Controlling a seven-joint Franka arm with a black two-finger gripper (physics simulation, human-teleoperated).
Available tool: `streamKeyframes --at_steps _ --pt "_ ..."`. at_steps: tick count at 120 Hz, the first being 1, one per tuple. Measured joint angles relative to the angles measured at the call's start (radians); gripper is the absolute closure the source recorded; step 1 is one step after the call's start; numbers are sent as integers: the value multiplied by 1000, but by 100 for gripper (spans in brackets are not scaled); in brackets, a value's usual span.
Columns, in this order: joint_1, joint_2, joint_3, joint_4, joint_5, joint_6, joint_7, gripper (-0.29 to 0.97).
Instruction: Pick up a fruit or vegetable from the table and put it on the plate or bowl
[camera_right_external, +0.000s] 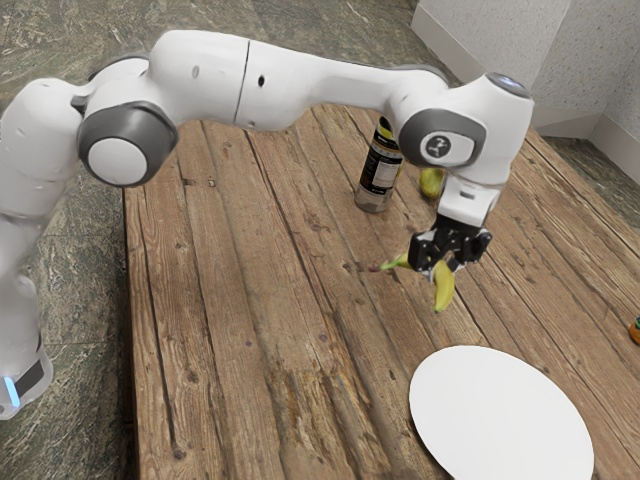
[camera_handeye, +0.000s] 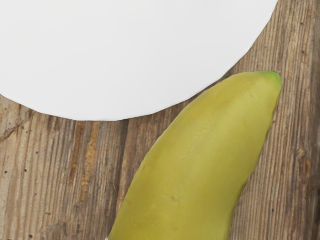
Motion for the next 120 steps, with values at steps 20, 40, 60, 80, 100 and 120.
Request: streamKeyframes --at_steps 20,40,60,80,100,120 --pt "-48 143 -101 188 0 -1 -26 53" --pt "-57 213 -165 263 -14 87 -55 54" --pt "-50 256 -176 320 -54 218 -79 53" --pt "-26 265 -186 323 -73 298 -93 30" --pt "-23 264 -188 322 -78 327 -103 9" --pt "6 254 -186 315 -108 319 -108 3"
